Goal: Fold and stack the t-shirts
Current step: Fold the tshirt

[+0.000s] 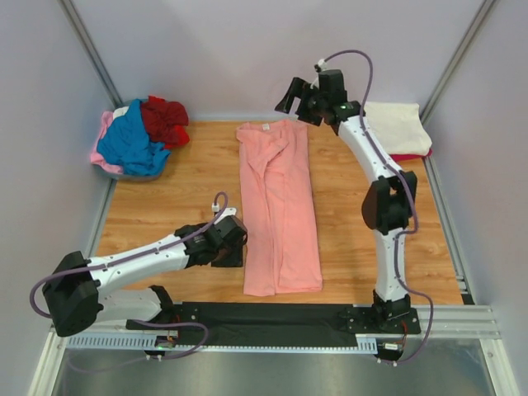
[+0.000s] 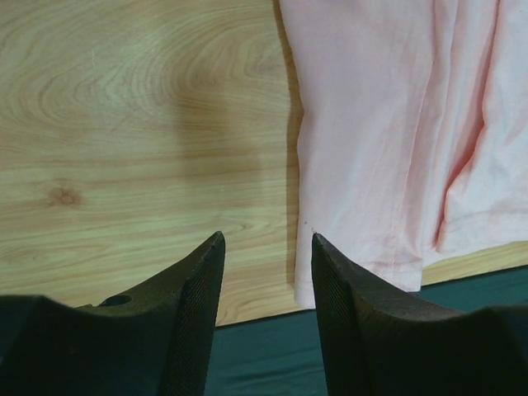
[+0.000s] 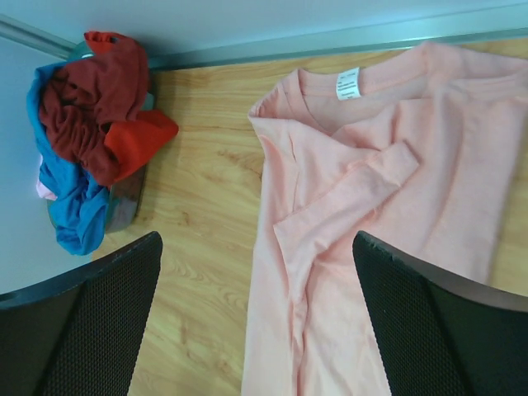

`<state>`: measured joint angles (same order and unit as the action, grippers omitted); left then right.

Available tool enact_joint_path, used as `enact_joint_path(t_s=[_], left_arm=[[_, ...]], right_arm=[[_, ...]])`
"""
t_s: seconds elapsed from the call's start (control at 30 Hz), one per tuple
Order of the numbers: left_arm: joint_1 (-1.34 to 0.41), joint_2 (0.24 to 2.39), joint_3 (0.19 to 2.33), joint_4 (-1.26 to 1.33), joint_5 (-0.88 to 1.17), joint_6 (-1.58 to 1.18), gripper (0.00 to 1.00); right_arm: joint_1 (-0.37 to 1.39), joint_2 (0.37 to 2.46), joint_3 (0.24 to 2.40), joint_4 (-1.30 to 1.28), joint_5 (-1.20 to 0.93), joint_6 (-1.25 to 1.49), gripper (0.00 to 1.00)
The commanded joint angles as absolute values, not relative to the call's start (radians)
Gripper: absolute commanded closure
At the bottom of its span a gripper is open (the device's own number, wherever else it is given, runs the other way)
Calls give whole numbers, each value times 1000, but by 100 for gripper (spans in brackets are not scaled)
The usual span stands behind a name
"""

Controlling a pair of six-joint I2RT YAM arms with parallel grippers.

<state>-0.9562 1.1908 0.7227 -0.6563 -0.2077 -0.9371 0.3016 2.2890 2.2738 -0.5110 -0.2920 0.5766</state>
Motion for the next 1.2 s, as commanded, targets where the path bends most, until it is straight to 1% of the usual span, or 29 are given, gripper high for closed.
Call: enact_joint_path(t_s=[0.0, 0.03, 0.07, 0.13, 0.17, 0.2, 0.27, 0.3, 0.37, 0.4, 0.43, 0.5, 0.67, 0.7, 0.73, 0.77, 0.8, 0.87, 0.93, 1.0, 1.13, 1.17], left_arm=[[-968, 1157, 693, -608, -173, -940, 46], [-971, 1157, 674, -598, -166, -943, 46], [-980, 1161, 661, -568, -144, -945, 47], [-986, 1167, 618, -522, -115, -951, 47], [-989, 1175, 601, -467, -79, -954, 48], [-992, 1180, 585, -439, -63, -960, 48], [-997, 1201, 545, -373, -23, -965, 49], [-1003, 1207, 540, -367, -20, -965, 49], [-1006, 1227, 535, -359, -11, -965, 49], [-1008, 1232, 534, -356, -9, -965, 49], [-1009, 1238, 529, -350, -6, -969, 49], [-1012, 1256, 525, -334, 26, -983, 50], [-1045, 1278, 526, -367, 29, -1041, 50], [-1048, 1276, 526, -374, 25, -1048, 52], [-1051, 1272, 528, -389, 17, -1057, 56], [-1052, 1267, 526, -396, 12, -1061, 56], [-1054, 1263, 525, -402, 8, -1065, 60], [-1057, 1243, 523, -423, 2, -1072, 64], [-1060, 1229, 519, -437, 3, -1084, 72], [-1063, 1210, 514, -443, -26, -1089, 76], [-1068, 1193, 503, -460, -35, -1098, 77], [-1069, 1193, 503, -463, -37, -1098, 77]], right_arm=[[302, 2021, 2133, -730, -151, 447, 0], [304, 1956, 1948, -736, -85, 434, 0], [305, 1812, 1851, -732, -57, 436, 0], [313, 1677, 1644, -701, -44, 469, 0], [317, 1598, 1455, -689, -44, 483, 0], [337, 1456, 1339, -645, -48, 503, 0], [365, 1300, 1154, -602, -32, 566, 0], [394, 1167, 988, -583, -29, 581, 3], [425, 1070, 863, -600, -9, 641, 9], [445, 1028, 782, -626, -18, 658, 16], [462, 976, 744, -643, -46, 676, 19], [518, 944, 674, -695, -63, 721, 26], [666, 891, 569, -739, -45, 824, 28], [707, 887, 557, -739, -43, 856, 30], [744, 879, 537, -736, -44, 871, 32], [744, 879, 531, -736, -38, 883, 32], [776, 879, 528, -739, -32, 894, 35], [802, 884, 517, -747, -15, 919, 38], [834, 894, 503, -750, -2, 939, 40], [853, 906, 470, -724, -2, 953, 43], [859, 919, 428, -670, -2, 971, 48], [861, 925, 425, -667, 30, 969, 48]])
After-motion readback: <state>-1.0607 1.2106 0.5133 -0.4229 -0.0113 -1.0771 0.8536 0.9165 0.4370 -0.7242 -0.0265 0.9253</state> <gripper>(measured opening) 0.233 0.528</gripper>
